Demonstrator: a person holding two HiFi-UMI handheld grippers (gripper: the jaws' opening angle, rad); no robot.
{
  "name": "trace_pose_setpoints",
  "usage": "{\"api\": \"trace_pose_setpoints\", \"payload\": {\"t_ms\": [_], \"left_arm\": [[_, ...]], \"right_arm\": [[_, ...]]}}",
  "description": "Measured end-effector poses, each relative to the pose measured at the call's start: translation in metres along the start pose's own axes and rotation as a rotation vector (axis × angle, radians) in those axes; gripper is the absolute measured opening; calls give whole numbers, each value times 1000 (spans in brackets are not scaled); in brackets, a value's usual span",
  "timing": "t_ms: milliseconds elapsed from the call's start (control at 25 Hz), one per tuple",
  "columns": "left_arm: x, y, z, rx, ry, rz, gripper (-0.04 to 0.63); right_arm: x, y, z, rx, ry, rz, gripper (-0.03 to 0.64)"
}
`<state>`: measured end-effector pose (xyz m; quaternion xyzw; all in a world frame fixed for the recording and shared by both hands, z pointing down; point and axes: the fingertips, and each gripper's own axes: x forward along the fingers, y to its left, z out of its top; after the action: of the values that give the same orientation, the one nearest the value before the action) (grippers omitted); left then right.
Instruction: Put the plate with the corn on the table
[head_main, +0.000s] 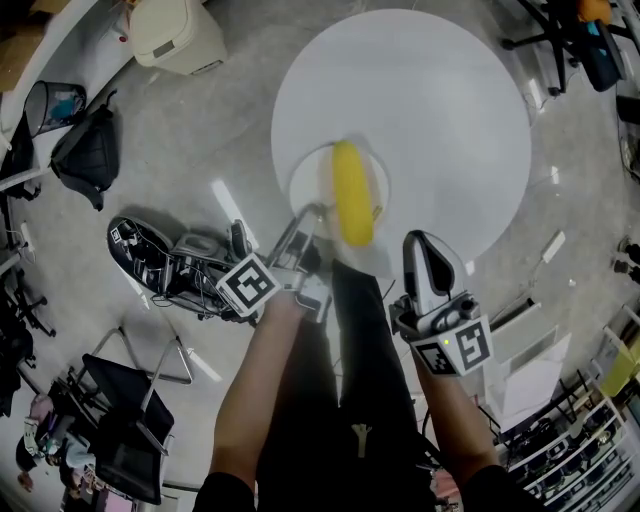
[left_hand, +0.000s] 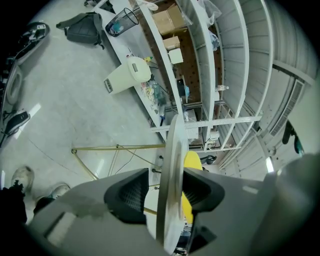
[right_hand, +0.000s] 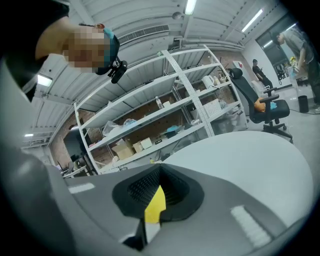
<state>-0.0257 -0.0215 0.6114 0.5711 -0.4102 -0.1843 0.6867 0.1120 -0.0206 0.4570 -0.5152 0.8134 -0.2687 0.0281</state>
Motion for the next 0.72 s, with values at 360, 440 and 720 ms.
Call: {"api": "trace_pose_setpoints", "payload": {"t_ms": [360,440,720], "left_arm": [[16,-6,-4,10,11,-18,224],[18,-6,-5,9,10,-11,224],[25,-8,-9,5,12,-9,224]], "right_arm": [[0,-12,3,12,-9,-11,8],[-1,-15,4,14,-7,-14,8],[-1,-25,6,21,-8,-21,8]]}}
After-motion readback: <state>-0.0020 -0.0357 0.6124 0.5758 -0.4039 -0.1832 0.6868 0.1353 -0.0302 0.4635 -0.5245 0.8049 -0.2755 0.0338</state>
